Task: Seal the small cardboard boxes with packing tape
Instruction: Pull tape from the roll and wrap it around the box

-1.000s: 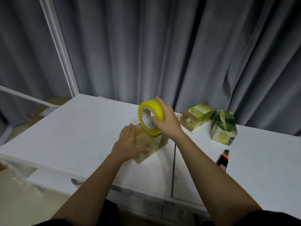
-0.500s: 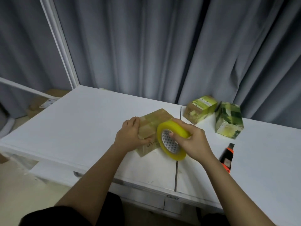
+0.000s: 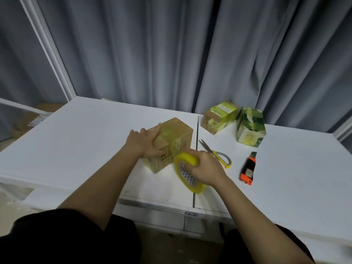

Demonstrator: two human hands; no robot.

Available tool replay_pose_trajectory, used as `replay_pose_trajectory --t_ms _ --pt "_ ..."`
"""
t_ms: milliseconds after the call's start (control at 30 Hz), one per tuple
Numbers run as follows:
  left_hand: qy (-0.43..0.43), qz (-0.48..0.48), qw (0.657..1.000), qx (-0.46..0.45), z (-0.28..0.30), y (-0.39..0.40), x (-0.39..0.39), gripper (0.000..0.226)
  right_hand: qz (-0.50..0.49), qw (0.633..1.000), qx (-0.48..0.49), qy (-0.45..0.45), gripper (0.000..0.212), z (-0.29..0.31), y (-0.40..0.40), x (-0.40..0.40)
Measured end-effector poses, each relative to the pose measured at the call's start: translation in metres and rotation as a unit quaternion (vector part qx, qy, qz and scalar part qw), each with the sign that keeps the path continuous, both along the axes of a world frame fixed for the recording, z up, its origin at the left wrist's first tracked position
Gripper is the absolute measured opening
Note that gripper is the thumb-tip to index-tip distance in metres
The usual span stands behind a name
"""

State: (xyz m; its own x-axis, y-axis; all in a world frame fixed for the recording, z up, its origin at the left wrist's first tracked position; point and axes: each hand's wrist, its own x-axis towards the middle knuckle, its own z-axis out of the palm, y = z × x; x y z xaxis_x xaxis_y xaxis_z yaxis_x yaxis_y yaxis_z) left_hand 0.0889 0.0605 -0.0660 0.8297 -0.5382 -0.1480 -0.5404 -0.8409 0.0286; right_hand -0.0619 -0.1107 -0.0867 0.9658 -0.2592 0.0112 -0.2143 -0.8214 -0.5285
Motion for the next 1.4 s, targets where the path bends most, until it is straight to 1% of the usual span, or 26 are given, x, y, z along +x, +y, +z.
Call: replay_pose_trajectory --t_ms 67,133,167,200,267,333,367,467,533,567,667,733,800,867,933,1000,1033,1067,1100,1133,1167,1200,1267,1300,1367,1400 --pt "-0.043 -0.014 0.998 0.041 0.0 -0.009 -0.002 0.105 0.0 1.0 -0.018 0.006 0.049 0.001 -0.001 0.0" --pt "-0.094 -0.07 0.992 0.048 -0.003 -0.019 -0.006 0.102 0.004 0.999 -0.036 0.013 0.049 -0.001 -0.003 -0.001" --pt "-0.089 -0.103 0.99 0.04 -0.005 -0.024 -0.007 0.1 0.007 0.999 -0.045 0.016 0.049 -0.002 -0.004 -0.002" --pt "-0.06 -0.121 0.99 0.027 -0.007 -0.027 -0.006 0.098 0.011 0.998 -0.052 0.018 0.05 -0.002 -0.005 -0.001" --pt "0.005 -0.115 0.993 0.002 -0.01 -0.029 -0.003 0.095 0.024 0.998 -0.059 0.021 0.052 -0.002 -0.006 -0.001" --pt "0.021 -0.109 0.994 -0.011 -0.01 -0.031 -0.001 0.09 0.032 0.998 -0.055 0.008 0.05 0.0 -0.01 0.001" --pt "0.023 -0.11 0.994 -0.01 -0.01 -0.032 -0.001 0.088 0.032 0.999 -0.037 -0.006 0.045 0.001 -0.011 0.002" --pt "0.025 -0.11 0.994 -0.008 -0.011 -0.033 -0.002 0.086 0.028 0.996 0.062 -0.061 0.03 0.005 -0.014 0.005" --pt "0.029 -0.109 0.993 -0.014 -0.011 -0.032 0.0 0.087 0.023 0.99 0.11 -0.087 0.027 0.008 -0.017 0.012" --pt "0.03 -0.112 0.993 -0.019 -0.012 -0.031 0.001 0.087 0.019 0.988 0.116 -0.099 0.027 0.01 -0.019 0.017" --pt "0.033 -0.126 0.991 -0.034 -0.014 -0.028 0.001 0.086 0.027 0.99 0.066 -0.118 0.034 0.012 -0.027 0.035" --pt "0.036 -0.141 0.988 -0.059 -0.014 -0.025 0.0 0.084 0.065 0.993 -0.004 -0.098 0.041 0.014 -0.032 0.052" --pt "0.027 -0.151 0.984 -0.092 -0.012 -0.021 -0.003 0.081 0.127 0.988 -0.068 -0.056 0.047 0.018 -0.032 0.071" --pt "-0.01 -0.155 0.981 -0.112 -0.009 -0.016 -0.008 0.075 0.184 0.976 -0.12 -0.007 0.049 0.023 -0.033 0.089" --pt "-0.098 -0.142 0.976 -0.132 -0.008 -0.009 -0.019 0.061 0.199 0.969 -0.142 0.02 0.048 0.024 -0.034 0.1" --pt "-0.215 -0.121 0.949 -0.197 -0.009 -0.004 -0.031 0.036 0.189 0.97 -0.155 0.009 0.045 0.022 -0.035 0.104" --pt "-0.246 -0.105 0.932 -0.245 -0.011 -0.003 -0.038 0.026 0.183 0.97 -0.161 0.001 0.044 0.021 -0.035 0.104" --pt "-0.229 -0.073 0.93 -0.278 -0.011 -0.003 -0.046 0.027 0.177 0.97 -0.165 -0.003 0.043 0.019 -0.034 0.104" --pt "-0.161 -0.034 0.94 -0.299 -0.011 -0.007 -0.056 0.036 0.171 0.971 -0.166 -0.005 0.042 0.019 -0.032 0.102" --pt "-0.063 -0.001 0.952 -0.3 -0.013 -0.012 -0.065 0.045 0.165 0.972 -0.165 -0.004 0.041 0.018 -0.029 0.101" --pt "0.047 0.015 0.953 -0.3 -0.018 -0.019 -0.072 0.049 0.158 0.974 -0.164 0.0 0.042 0.019 -0.027 0.1" --pt "0.155 0.02 0.936 -0.315 -0.023 -0.024 -0.078 0.051 0.15 0.975 -0.165 0.004 0.042 0.02 -0.025 0.098" --pt "0.34 0.044 0.867 -0.362 -0.029 -0.031 -0.09 0.057 0.126 0.978 -0.169 0.005 0.043 0.021 -0.022 0.093" --pt "0.398 0.065 0.828 -0.39 -0.032 -0.034 -0.095 0.057 0.109 0.979 -0.174 0.001 0.043 0.021 -0.022 0.09" --pt "0.445 0.118 0.763 -0.455 -0.041 -0.042 -0.102 0.053 0.073 0.979 -0.191 -0.003 0.043 0.02 -0.023 0.086" --pt "0.453 0.142 0.739 -0.477 -0.042 -0.048 -0.104 0.047 0.057 0.978 -0.2 -0.001 0.042 0.02 -0.024 0.084"
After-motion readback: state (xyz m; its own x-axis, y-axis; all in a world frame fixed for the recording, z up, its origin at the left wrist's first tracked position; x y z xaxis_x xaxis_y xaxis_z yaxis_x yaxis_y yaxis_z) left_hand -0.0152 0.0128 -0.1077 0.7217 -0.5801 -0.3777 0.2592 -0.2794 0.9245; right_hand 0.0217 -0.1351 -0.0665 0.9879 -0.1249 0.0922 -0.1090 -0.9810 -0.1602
